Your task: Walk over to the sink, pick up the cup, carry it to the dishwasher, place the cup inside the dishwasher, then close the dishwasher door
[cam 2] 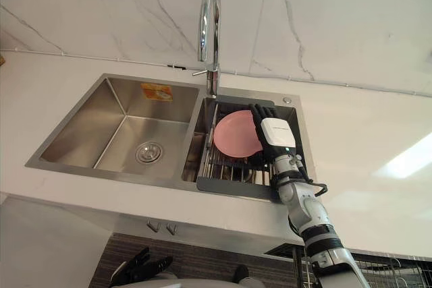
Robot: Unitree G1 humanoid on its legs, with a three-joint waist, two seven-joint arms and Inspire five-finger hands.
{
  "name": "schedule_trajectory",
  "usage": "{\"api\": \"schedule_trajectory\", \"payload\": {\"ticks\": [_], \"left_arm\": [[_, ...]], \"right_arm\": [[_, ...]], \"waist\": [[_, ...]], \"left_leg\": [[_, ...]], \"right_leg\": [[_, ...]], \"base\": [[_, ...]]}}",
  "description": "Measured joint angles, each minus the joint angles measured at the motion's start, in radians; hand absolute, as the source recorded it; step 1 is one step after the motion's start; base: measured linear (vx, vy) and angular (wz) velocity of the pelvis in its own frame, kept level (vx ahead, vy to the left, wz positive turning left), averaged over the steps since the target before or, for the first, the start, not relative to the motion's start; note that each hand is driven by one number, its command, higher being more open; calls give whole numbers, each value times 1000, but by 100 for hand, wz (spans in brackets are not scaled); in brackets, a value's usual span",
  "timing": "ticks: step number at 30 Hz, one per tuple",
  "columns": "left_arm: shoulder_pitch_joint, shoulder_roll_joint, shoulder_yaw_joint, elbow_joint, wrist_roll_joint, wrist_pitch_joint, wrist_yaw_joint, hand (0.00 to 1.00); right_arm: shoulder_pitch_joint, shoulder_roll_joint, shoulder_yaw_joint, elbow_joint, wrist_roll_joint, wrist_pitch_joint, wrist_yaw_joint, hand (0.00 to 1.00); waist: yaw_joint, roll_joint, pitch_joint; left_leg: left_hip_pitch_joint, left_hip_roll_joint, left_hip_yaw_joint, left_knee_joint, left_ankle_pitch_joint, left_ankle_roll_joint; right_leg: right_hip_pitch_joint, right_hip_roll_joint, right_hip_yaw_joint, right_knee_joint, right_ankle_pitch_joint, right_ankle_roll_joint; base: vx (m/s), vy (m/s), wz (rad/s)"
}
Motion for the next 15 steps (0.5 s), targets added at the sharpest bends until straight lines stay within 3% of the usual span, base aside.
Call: {"api": "schedule_trajectory", "payload": {"ticks": [7, 8, 15], "left_arm": [[0, 0, -1, -18, 0, 0, -2, 100], [0, -1, -1, -21, 0, 0, -2, 100], [0, -1, -1, -28, 0, -1, -4, 100]], "right_arm": [[-28, 3, 6, 33, 3, 0, -14, 100], [-28, 3, 6, 36, 7, -2, -19, 0], [-50, 5, 20, 77, 38, -15, -39, 0]], "waist": [[9, 1, 12], [12, 1, 14], [16, 3, 16]], "left_leg": [[-20, 5, -10, 36, -19, 2], [-25, 6, -14, 43, -23, 1], [-44, 12, -23, 78, -39, 2]], "right_leg": [[-1, 0, -6, 1, 0, 0], [-1, 0, -10, 1, 0, 1], [-1, 1, -15, 3, -1, 1]], "base": [[-6, 3, 2], [-20, 10, 9], [-11, 6, 2]]}}
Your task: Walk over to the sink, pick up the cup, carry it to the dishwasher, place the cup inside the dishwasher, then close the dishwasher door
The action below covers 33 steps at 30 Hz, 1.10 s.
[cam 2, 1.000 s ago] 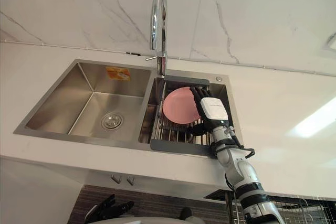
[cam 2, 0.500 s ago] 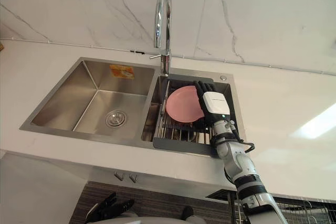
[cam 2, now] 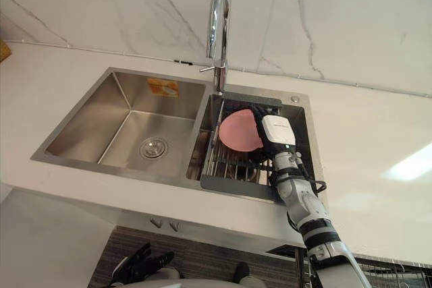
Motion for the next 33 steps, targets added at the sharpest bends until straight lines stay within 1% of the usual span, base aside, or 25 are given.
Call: {"api": "schedule_trajectory", "payload": {"ticks": [3, 6, 9, 21, 24, 27, 29, 30, 33], "left_arm": [[0, -1, 0, -5, 0, 0, -1, 100], [0, -1, 0, -10, 0, 0, -1, 100], [0, -1, 0, -10, 0, 0, -2, 100], [0, -3, 1, -9, 0, 0, -4, 100], [0, -5, 1, -5, 0, -2, -4, 100], [0, -6, 4, 8, -1, -6, -4, 100], [0, -7, 4, 13, -1, -7, -4, 100], [0, -8, 4, 20, -1, -10, -4, 100], [0, -13, 12, 33, 0, -17, -4, 100]], "right_arm": [[-10, 4, 17, 0, 18, -17, -6, 0], [-16, 16, 27, 0, 14, -21, -10, 0], [-30, 9, 26, -15, 17, -46, -30, 0], [-35, 10, 25, -43, 59, -50, 8, 0], [-13, 11, 23, -103, 88, -51, 22, 0], [22, 11, 21, -181, 117, -53, 37, 0], [45, 13, 7, -222, 129, -65, 46, 0], [63, 19, -7, -263, 156, -76, 50, 0], [105, 29, -37, -378, 175, -99, 61, 0]], "waist": [[1, 3, 4], [2, 4, 8], [1, 5, 10], [1, 7, 12], [-1, 8, 13], [-14, 8, 13], [-20, 8, 13], [-26, 9, 12], [-36, 9, 12]], "left_leg": [[-11, 4, -2, 14, -6, 1], [-12, 5, -3, 16, -7, 0], [-13, 6, -3, 16, -7, 0], [-2, 6, 21, 0, -6, -1], [12, 2, 36, -23, 0, -2], [28, -6, 45, -52, 15, -3], [36, -11, 50, -66, 30, -5], [43, -13, 53, -75, 34, -6], [62, -15, 70, -93, 45, -17]], "right_leg": [[-3, 1, -1, 2, 0, 0], [-3, 2, -3, 2, 0, 0], [-4, 3, -2, 2, 0, 0], [-9, 5, 14, -1, 0, 0], [-14, 5, 28, -2, 0, 0], [-14, 3, 33, -7, 0, 0], [-14, 2, 39, -9, 0, 0], [-14, 2, 43, -11, 0, 0], [-9, 4, 56, -14, 0, 0]], "base": [[-12, 3, 0], [0, 0, 0], [0, 0, 0], [-6, 5, -4], [8, 16, -13], [25, 14, -8], [16, 4, -8], [19, 1, -11], [9, -4, -13]]}}
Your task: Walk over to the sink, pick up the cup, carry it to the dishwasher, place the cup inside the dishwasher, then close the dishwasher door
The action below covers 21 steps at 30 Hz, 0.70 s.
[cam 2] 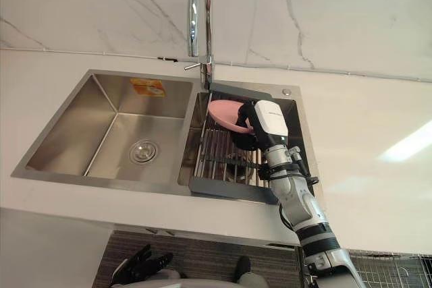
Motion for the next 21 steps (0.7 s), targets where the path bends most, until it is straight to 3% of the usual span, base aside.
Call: {"api": "schedule_trajectory", "payload": {"ticks": [7, 21], "left_arm": [[0, -1, 2, 39, 0, -17, 1, 100], [-8, -1, 9, 90, -20, -27, -2, 100]], "right_arm": [[86, 1, -31, -175, 1, -58, 51, 0], [181, 2, -222, -379, 29, -146, 42, 0]], "waist": [[-28, -1, -11], [-63, -7, -19]], "left_leg": [[35, -3, 39, -27, 1, -1], [60, -2, 117, -45, 1, -2]], "right_leg": [[9, 9, 36, -14, 1, 2], [-10, 26, 112, -23, 15, 0]], "base": [[-27, -13, -16], [-37, -23, -16]]}}
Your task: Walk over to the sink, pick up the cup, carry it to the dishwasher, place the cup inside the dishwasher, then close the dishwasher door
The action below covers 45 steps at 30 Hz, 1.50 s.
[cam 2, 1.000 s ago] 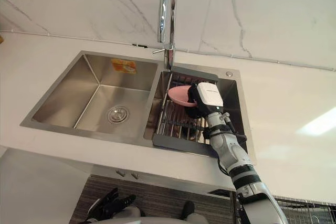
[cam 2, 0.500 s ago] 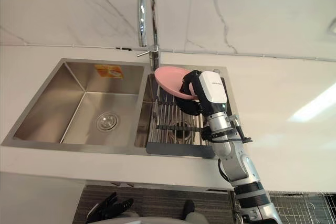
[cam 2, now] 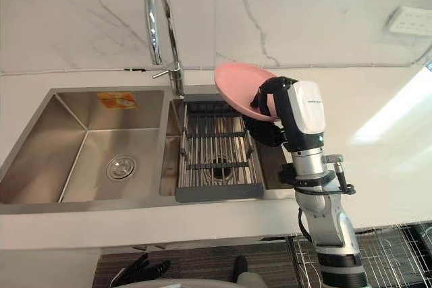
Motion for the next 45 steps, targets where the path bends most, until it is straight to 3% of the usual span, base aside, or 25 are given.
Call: {"api": "schedule_trajectory", "payload": {"ticks": [6, 10, 15, 17, 18, 19, 20, 22, 24, 25, 27, 28, 29, 31, 34, 45], "left_arm": [[-1, 0, 12, 20, 1, -15, -8, 100], [-1, -5, 24, 20, -1, -27, -16, 100], [0, 0, 36, 30, -11, 0, -28, 100], [0, 1, 46, 37, -20, 14, -38, 100], [-1, -4, 57, 40, -20, 22, -36, 100], [-1, -9, 68, 45, -21, 25, -35, 100], [1, -6, 69, 47, -40, 25, -36, 100], [2, 4, 67, 59, -68, 34, -38, 100], [2, 8, 63, 61, -86, 49, -41, 100], [-5, 16, 52, 52, -88, 47, -41, 100], [-15, 4, 62, 74, -95, 73, 5, 100], [-5, 1, 67, 76, -103, 83, 29, 100], [-3, 14, 66, 77, -105, 84, 38, 100], [-16, 34, 66, 86, -108, 98, 40, 100], [-30, 20, 68, 103, -108, 106, 37, 100], [-33, -6, 111, 111, -54, 101, 38, 100]], "right_arm": [[44, 5, -8, -37, 0, -12, -16, 0], [58, 15, -26, -37, -1, -12, -23, 0], [127, 47, -122, -37, -3, -27, -61, 0], [164, 51, -152, -37, -5, -30, -82, 0], [185, 52, -157, -37, -13, -30, -99, 0], [192, 53, -156, -37, -17, -38, -108, 0], [192, 52, -156, -37, -37, -59, -129, 0], [193, 48, -155, -37, -52, -90, -153, 0], [188, 30, -155, -36, -52, -105, -183, 0], [161, 17, -154, -25, -53, -111, -190, 0], [110, 2, -140, 23, -77, -108, -190, 0], [99, 3, -140, 45, -83, -95, -194, 0], [100, 3, -148, 51, -83, -70, -196, 0], [99, 3, -151, 54, -80, -37, -183, 0], [101, 3, -154, 54, -69, -21, -152, 0], [168, 50, -160, 174, -70, 0, -110, 0]], "waist": [[-12, -6, -4], [-10, -7, -3], [-28, -18, 3], [-40, -29, 10], [-42, -27, 10], [-47, -12, 8], [-47, -20, 9], [-68, -25, 8], [-71, -39, -8], [-63, -56, -6], [-57, -16, -17], [-51, -3, -24], [-49, 9, -26], [-45, -26, -16], [-43, -27, -18], [-38, -6, -24]], "left_leg": [[-8, -3, 25, 17, -9, 3], [-33, -4, -88, 82, -48, 11], [-14, -25, -85, 125, -102, 19], [-8, -35, -62, 132, -105, 23], [-2, -27, -30, 129, -102, 27], [0, -6, 4, 111, -96, 36], [3, -4, 53, 102, -97, 34], [13, -11, 87, 102, -99, 32], [13, -16, 110, 121, -107, 24], [6, -31, 121, 153, -124, 14], [-17, -7, 76, 166, -118, 30], [-20, 24, 84, 151, -113, 33], [-20, 42, 90, 133, -104, 22], [5, 29, 105, 113, -105, 13], [18, 17, 84, 91, -88, 0], [41, -1, 28, 58, -78, -6]], "right_leg": [[-29, 12, 54, 0, 16, -5], [-78, 37, 170, 0, 55, -8], [-103, 62, 303, -1, 94, 7], [-115, 49, 265, 0, 69, -18], [-130, 41, 187, 26, 24, -76], [-151, 30, 102, 76, -32, -103], [-225, -8, -7, 254, -68, -100], [-266, -73, -112, 502, -151, -96], [-249, -113, -168, 590, -247, -83], [-232, -96, -171, 532, -267, -56], [-204, -16, -129, 406, -196, -66], [-148, 36, -108, 240, -150, -56], [-113, 53, -149, 166, -138, -72], [-101, 50, -162, 130, -75, -75], [-46, 70, -144, 14, -5, -69], [-16, 64, -153, -9, 12, -68]], "base": [[-75, -40, -29], [-61, -62, -84], [-121, 9, -90], [-140, 20, -54], [-105, -1, -69], [-116, -14, -92], [-90, -23, -72], [-67, -26, -39], [4, -54, -43], [35, -67, -73], [-11, -53, -100], [-35, -80, -106], [-23, -105, -88], [-34, -97, -50], [-10, -38, -19], [-22, 34, 4]]}}
